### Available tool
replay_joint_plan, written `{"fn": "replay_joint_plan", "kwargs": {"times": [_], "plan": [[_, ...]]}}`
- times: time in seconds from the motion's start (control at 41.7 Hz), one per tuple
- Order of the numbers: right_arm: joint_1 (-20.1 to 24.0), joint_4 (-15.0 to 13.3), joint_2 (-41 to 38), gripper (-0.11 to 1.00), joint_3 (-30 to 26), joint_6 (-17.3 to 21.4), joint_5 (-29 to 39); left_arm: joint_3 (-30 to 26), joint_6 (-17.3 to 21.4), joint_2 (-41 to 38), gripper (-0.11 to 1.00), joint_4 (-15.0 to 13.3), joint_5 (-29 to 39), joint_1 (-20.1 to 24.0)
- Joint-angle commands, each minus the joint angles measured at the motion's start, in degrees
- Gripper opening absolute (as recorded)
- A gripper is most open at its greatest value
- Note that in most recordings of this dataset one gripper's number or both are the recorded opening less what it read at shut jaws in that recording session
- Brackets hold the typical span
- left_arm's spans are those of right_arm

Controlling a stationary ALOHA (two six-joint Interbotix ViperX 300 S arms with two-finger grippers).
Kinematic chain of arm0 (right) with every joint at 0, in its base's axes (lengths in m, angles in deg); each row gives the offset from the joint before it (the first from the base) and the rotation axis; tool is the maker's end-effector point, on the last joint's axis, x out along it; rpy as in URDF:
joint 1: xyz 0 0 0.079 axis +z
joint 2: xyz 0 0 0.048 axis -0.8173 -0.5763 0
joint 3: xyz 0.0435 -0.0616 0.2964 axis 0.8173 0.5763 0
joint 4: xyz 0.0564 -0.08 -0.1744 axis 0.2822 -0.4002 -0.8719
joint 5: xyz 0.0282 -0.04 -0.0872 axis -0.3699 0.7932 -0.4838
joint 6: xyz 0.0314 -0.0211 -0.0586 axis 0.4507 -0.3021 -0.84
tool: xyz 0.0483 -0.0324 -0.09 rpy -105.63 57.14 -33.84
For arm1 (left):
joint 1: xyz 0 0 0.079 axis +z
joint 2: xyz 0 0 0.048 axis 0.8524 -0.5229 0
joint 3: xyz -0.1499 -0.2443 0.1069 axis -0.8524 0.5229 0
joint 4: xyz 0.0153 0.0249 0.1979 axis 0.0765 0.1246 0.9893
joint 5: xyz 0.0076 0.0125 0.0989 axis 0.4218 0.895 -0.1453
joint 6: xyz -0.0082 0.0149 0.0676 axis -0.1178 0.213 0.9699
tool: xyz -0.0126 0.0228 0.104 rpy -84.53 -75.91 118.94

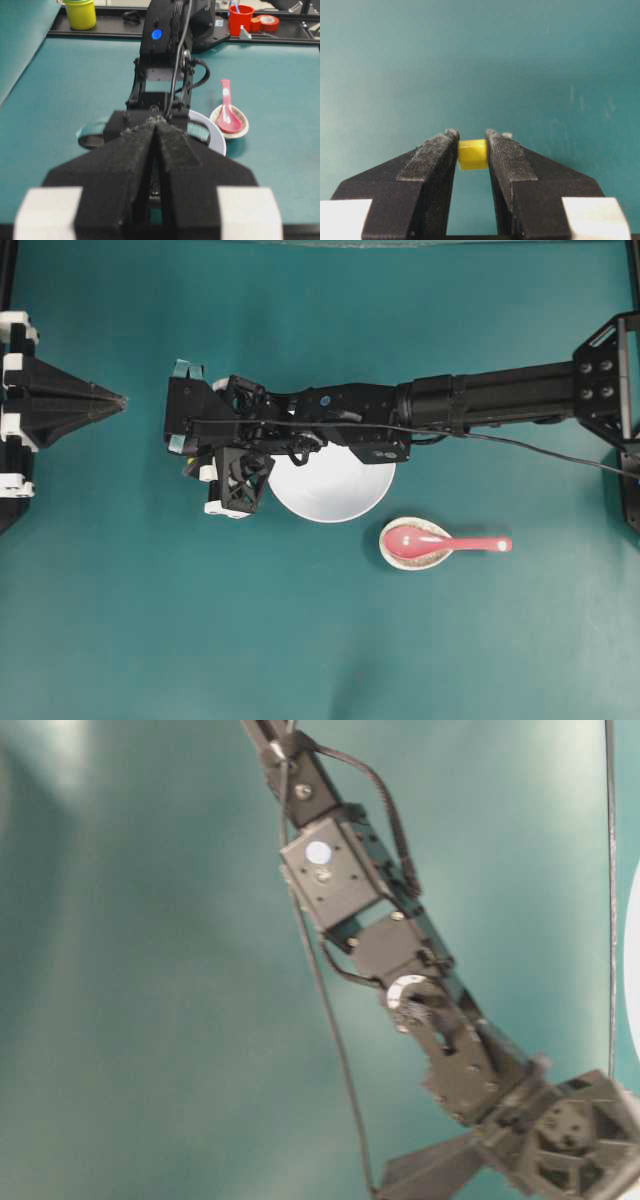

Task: Scoop the yellow hexagonal prism block from the bowl with a spoon using the right arm.
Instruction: 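Carry the yellow block with the right gripper back into the bowl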

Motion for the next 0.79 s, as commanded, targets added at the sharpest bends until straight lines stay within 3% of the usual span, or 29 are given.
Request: {"fn": "replay_joint_plan", "kwargs": {"times": [0.0, 0.336, 0.576, 0.767], "plan": [[-0.1, -0.1, 4.0, 0.30, -1.4, 0.1, 0.4, -1.4, 0.0, -0.3, 0.00, 0.2, -0.3, 0.0], [0.0, -0.1, 11.1, 0.30, 1.4, 0.3, 5.9, -1.4, -0.1, -0.4, 0.00, 0.2, -0.3, 0.1], [0.3, 0.1, 19.4, 0.30, 10.2, 0.4, 4.9, -1.4, -0.2, -0.4, 0.00, 0.2, -0.3, 0.1], [0.3, 0.3, 25.7, 0.30, 20.0, 2.2, -1.1, -1.4, -0.2, -0.4, 0.00, 0.2, -0.3, 0.0]]}}
